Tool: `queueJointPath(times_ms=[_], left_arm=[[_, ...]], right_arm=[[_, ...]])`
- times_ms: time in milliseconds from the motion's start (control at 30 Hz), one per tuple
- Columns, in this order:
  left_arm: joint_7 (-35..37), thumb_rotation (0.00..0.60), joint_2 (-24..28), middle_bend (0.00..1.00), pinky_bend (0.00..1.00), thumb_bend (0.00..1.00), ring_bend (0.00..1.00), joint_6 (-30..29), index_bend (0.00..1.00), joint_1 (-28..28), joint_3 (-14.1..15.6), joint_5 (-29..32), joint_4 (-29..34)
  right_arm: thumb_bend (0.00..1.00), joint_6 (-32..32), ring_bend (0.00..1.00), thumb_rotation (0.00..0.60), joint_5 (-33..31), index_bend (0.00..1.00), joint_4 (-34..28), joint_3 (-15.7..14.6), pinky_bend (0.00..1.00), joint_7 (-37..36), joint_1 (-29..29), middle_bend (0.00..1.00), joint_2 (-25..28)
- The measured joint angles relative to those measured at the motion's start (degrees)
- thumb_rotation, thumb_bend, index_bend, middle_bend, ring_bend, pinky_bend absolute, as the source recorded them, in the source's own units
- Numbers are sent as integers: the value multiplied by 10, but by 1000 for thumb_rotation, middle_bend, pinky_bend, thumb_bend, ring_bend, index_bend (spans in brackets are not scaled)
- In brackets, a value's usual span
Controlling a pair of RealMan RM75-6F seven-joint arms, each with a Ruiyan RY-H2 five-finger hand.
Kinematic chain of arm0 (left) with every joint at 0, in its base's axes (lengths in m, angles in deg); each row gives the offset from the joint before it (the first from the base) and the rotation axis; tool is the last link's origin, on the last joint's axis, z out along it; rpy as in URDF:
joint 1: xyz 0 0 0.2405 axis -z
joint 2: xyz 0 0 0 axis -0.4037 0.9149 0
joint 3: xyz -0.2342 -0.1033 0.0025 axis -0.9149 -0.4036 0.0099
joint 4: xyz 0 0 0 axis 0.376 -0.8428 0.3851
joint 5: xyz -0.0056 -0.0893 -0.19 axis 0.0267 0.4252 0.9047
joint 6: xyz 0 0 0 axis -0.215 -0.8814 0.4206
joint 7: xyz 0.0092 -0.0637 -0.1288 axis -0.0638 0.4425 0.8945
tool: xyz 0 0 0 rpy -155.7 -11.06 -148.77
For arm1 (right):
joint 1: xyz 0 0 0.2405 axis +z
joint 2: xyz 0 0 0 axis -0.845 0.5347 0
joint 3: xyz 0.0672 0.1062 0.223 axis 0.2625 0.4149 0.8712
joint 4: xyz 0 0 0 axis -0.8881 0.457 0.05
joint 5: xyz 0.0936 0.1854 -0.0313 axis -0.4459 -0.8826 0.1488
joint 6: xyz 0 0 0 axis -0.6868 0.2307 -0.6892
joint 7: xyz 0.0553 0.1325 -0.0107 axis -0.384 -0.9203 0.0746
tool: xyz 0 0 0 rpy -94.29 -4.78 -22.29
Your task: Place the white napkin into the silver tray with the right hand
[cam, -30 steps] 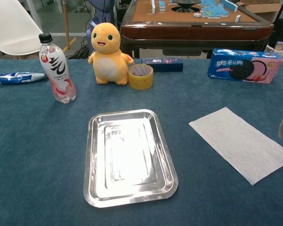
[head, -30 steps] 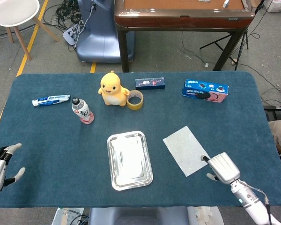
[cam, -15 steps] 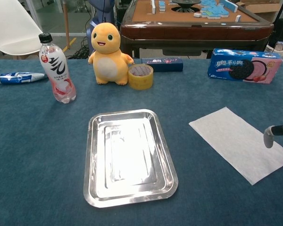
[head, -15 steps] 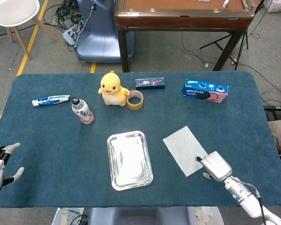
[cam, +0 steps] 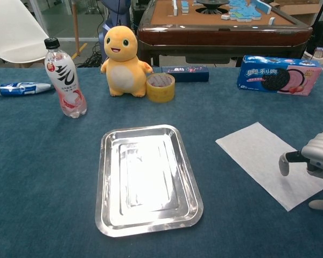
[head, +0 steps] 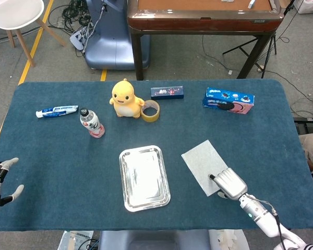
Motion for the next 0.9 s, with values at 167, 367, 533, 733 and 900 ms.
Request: queueJointPath(times_ms=[167, 367, 533, 733, 900], left_arm=[[2, 600, 2, 268, 420, 224, 208, -2, 193, -1, 0, -1, 1], [3, 600, 3, 268, 420, 224, 208, -2, 193, -2, 0, -1, 2], [2, 600, 3, 268, 420, 224, 208, -3, 193, -2, 0, -3, 2], [3, 600, 3, 268, 420, 224, 208, -4, 193, -2, 0, -3, 3], [3, 600, 3, 268, 420, 224, 208, -4, 194, -3, 0, -3, 3]], right_arm=[[5, -2, 1000, 600, -6, 454, 9, 1, 1000, -1, 5, 1000, -11], [133, 5, 1000, 600, -10, 472, 18, 2, 1000, -3, 6, 1000, -20], [258, 12, 1000, 600, -12, 486, 24, 3, 1000, -6, 7, 1000, -24], [382, 22, 1000, 600, -13, 521, 29, 3, 1000, -10, 7, 1000, -30], [448, 24, 1000, 600, -18, 545, 31, 4, 1000, -13, 8, 1000, -33]])
